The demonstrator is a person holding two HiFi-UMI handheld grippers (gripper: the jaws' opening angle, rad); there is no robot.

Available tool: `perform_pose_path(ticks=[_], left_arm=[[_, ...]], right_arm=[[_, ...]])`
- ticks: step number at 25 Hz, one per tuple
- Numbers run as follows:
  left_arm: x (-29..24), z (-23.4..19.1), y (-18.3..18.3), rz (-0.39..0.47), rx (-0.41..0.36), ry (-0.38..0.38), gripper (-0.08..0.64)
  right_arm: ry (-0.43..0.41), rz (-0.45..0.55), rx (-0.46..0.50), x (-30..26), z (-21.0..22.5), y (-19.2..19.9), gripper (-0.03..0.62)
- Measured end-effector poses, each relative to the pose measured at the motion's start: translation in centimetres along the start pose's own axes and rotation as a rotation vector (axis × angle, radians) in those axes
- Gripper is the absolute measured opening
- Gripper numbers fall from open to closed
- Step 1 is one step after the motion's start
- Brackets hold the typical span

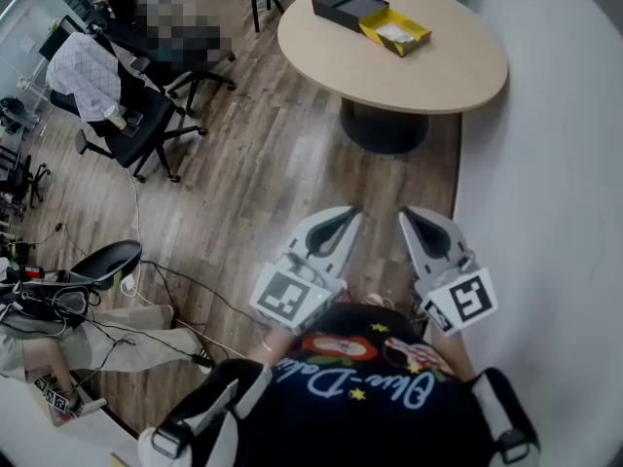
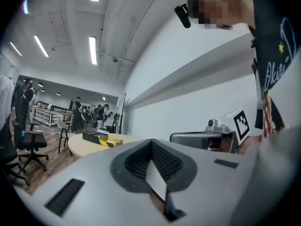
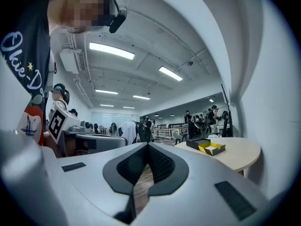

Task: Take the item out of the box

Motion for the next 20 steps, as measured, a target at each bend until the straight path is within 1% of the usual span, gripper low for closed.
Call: perform_pose_path(ticks=[12, 20], left_arm=[[-0.2, 1.5, 0.0, -0.004, -0.001, -0.016, -0.014], [-2.0, 3.5, 0.3, -0.004, 0.001, -0.008, -0.014]], right_arm=[[-0.023, 0.015, -0.030, 1.4, 0.3, -0.1, -0.005], [-0.021, 0.026, -0.029, 3.5, 1.8, -0.2, -0.003]])
Point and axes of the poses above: the fingertips, and each gripper's own axes: x backward along the fingers, z to its right, y out of its underside, the point moved 4 cm from there along x, backward along the fingers, and after that the axes turned 2 degrees about -y, right-handed, at the moved point
